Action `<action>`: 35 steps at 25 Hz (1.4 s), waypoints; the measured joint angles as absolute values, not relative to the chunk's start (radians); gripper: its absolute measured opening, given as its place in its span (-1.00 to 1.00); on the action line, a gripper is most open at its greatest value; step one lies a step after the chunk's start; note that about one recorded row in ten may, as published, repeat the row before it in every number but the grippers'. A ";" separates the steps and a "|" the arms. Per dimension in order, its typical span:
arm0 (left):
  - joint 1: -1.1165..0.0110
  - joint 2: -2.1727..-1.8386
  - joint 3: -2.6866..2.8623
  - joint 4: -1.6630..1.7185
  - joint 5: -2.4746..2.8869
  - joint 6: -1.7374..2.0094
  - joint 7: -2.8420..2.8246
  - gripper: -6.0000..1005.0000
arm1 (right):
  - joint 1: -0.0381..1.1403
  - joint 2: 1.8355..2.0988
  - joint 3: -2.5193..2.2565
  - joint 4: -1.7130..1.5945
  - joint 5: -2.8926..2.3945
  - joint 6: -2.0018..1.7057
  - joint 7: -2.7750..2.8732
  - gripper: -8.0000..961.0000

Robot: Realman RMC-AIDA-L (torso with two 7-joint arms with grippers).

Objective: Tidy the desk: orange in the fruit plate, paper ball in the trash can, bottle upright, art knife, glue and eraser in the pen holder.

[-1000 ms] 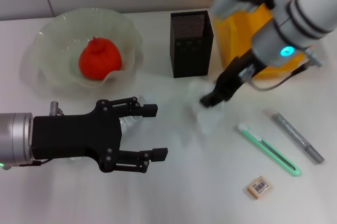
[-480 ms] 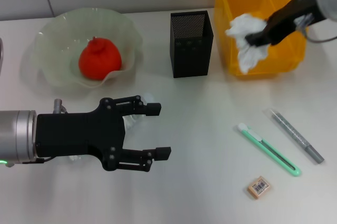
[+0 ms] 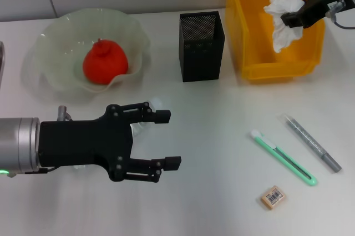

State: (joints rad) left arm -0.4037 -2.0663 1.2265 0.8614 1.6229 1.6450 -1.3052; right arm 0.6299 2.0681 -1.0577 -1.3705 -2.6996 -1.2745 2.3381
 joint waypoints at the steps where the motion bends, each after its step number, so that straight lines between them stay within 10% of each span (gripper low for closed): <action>1: -0.404 -2.066 1.228 0.861 1.623 1.645 -1.305 0.61 | 0.632 2.067 -1.059 -1.355 -2.700 -1.260 2.330 -0.14; 14: -0.397 -2.066 1.232 0.860 1.623 1.650 -1.308 0.60 | 0.634 2.074 -1.050 -1.284 -2.702 -1.152 2.299 -0.14; 35: -0.406 -2.063 1.223 0.868 1.623 1.652 -1.332 0.59 | 0.560 2.077 -1.049 -1.371 -2.606 -1.114 2.256 0.69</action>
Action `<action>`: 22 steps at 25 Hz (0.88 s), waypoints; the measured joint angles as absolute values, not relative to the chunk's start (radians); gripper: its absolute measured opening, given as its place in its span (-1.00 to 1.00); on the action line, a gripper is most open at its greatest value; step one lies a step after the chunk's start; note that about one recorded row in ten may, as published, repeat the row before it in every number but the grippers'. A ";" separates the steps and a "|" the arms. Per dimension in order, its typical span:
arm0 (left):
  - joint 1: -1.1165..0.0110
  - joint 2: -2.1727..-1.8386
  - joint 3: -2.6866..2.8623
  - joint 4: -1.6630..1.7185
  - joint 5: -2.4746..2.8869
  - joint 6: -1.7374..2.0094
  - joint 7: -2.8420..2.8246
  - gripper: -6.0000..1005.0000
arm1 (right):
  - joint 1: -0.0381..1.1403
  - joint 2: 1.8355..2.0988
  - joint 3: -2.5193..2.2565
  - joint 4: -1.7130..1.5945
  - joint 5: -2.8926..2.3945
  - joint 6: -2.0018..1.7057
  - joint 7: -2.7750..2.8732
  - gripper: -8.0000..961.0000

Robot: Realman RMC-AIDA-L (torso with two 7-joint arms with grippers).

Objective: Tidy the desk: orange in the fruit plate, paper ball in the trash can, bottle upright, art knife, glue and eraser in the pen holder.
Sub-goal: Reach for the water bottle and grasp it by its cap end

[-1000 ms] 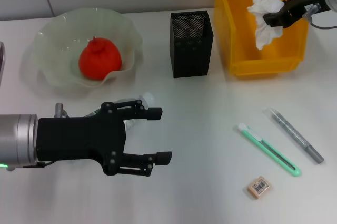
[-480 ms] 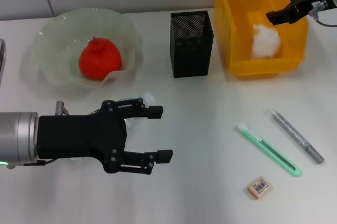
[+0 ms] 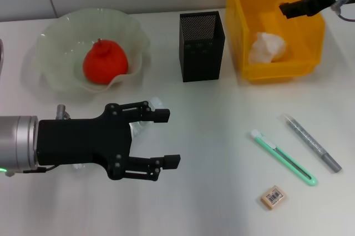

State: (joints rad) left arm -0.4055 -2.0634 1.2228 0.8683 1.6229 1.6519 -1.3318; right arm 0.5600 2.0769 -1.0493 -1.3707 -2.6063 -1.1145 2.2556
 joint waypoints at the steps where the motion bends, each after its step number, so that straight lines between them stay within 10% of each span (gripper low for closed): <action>1: -0.406 -2.063 1.223 0.868 1.623 1.652 -1.333 0.59 | 0.542 2.077 -1.051 -1.389 -2.565 -1.115 2.240 0.72; 22: -0.428 -2.066 1.223 0.864 1.617 1.639 -1.338 0.58 | 0.268 2.079 -0.974 -1.433 -1.771 -1.386 1.651 0.72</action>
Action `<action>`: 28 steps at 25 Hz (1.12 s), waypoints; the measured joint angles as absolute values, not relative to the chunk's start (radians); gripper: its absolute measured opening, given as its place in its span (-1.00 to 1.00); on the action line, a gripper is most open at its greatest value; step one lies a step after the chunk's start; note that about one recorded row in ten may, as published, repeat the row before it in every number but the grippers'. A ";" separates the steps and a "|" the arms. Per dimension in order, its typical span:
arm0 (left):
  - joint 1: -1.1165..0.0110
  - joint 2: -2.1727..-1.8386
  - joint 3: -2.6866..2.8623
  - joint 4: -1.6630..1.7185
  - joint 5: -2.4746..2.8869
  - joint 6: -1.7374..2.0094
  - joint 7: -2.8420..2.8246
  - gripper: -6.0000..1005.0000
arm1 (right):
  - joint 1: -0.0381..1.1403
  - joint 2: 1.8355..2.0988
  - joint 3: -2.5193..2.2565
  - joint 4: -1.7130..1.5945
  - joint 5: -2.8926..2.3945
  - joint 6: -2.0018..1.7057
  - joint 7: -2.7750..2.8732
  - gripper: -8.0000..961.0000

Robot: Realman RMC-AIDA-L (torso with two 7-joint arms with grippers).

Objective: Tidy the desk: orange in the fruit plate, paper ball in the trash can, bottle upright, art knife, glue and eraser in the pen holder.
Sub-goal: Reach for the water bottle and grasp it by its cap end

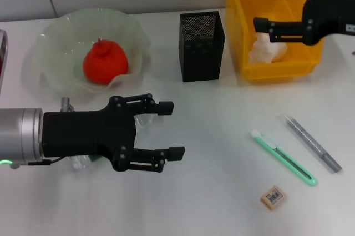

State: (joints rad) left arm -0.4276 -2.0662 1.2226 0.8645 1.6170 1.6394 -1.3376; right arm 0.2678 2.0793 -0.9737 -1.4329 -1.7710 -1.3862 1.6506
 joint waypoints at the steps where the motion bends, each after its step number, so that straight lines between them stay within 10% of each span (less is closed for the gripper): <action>1: -0.428 -2.066 1.223 0.863 1.617 1.638 -1.338 0.58 | 0.265 2.079 -0.963 -1.421 -1.749 -1.410 1.635 0.72; 28: -0.493 -2.072 1.284 0.952 1.787 1.261 -1.580 0.57 | 0.243 2.055 -0.871 -1.145 -1.852 -1.801 1.403 0.72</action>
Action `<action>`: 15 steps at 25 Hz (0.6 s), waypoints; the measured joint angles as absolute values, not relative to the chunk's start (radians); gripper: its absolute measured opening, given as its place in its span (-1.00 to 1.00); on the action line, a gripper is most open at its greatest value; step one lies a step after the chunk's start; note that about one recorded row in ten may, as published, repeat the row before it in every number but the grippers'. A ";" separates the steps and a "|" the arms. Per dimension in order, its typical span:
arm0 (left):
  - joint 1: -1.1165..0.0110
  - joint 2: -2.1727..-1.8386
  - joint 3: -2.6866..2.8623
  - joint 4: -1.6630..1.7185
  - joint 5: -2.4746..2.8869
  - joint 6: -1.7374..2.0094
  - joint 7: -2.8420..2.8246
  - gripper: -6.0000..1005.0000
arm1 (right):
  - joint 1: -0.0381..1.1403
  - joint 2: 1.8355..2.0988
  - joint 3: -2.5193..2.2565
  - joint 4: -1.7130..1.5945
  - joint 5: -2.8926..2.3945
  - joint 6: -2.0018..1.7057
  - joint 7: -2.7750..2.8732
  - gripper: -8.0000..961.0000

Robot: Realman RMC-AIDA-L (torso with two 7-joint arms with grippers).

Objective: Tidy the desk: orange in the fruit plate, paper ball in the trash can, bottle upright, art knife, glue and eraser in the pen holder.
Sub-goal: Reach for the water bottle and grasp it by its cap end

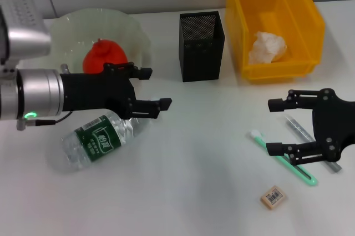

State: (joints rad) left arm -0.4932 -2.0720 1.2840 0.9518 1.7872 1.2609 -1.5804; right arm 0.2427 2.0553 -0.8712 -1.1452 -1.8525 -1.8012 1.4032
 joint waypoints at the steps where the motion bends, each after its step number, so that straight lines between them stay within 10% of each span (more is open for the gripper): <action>1: -0.499 -2.072 1.291 0.960 1.811 1.245 -1.606 0.57 | 0.241 2.055 -0.867 -1.144 -1.853 -1.802 1.403 0.72; 15: -0.596 -2.074 1.495 1.089 2.233 1.141 -2.060 0.56 | 0.251 2.063 -0.809 -1.089 -1.854 -1.813 1.404 0.72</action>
